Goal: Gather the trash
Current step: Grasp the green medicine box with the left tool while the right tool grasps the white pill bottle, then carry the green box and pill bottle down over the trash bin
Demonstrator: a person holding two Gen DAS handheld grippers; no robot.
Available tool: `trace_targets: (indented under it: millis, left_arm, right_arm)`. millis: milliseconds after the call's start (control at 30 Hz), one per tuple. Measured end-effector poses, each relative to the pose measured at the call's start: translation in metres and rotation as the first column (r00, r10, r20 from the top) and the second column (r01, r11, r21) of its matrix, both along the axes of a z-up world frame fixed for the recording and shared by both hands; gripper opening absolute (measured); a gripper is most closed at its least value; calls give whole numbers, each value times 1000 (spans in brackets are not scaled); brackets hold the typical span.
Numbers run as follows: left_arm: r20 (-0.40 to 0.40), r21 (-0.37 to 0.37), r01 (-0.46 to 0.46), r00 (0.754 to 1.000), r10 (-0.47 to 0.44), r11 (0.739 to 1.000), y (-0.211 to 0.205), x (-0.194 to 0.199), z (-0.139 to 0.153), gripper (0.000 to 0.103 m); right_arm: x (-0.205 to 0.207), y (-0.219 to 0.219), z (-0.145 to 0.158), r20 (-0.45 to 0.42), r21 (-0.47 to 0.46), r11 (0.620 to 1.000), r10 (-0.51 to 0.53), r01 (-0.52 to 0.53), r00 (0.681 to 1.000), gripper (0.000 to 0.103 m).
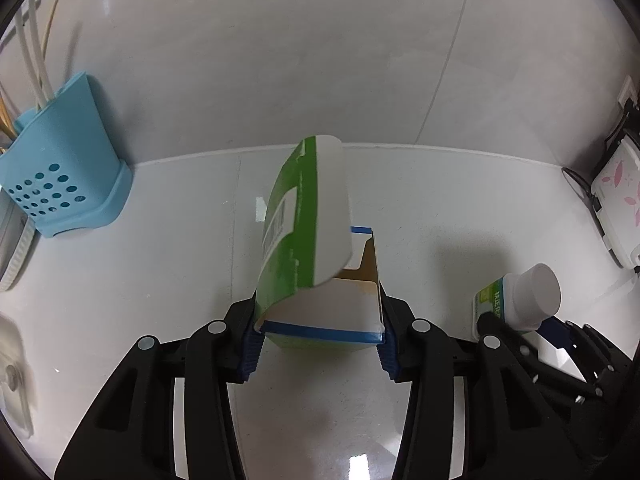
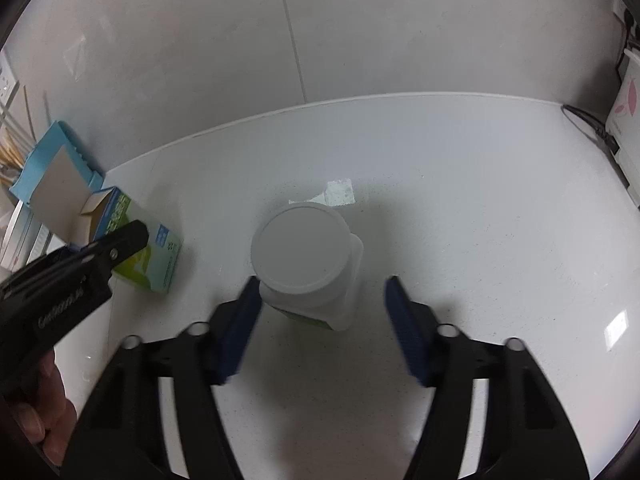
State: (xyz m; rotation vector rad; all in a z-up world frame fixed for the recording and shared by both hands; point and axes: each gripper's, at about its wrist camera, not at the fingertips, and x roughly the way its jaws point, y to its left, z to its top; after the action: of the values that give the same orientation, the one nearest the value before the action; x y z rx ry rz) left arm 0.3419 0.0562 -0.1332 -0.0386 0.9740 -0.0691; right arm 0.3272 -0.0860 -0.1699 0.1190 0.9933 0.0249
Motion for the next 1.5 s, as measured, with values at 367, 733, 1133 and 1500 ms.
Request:
trace_targets:
  millis: [367, 733, 1133, 1500]
  left_arm:
    - [10, -15, 24, 1000, -23, 1000, 8, -27, 7, 45]
    - [15, -4, 44, 999, -44, 999, 3, -70, 17, 45]
    - [26, -9, 47, 999, -46, 999, -6, -140, 32, 45]
    - [36, -20, 53, 998, -52, 998, -25, -210, 43, 45]
  right_arm:
    - [-25, -14, 9, 9, 10, 999, 34, -34, 999, 41]
    - [-66, -25, 32, 38, -9, 998, 61, -60, 997, 40]
    - [-129, -46, 59, 70, -19, 996, 91, -90, 993, 40]
    - [-196, -61, 74, 104, -11, 991, 130, -130, 986, 39]
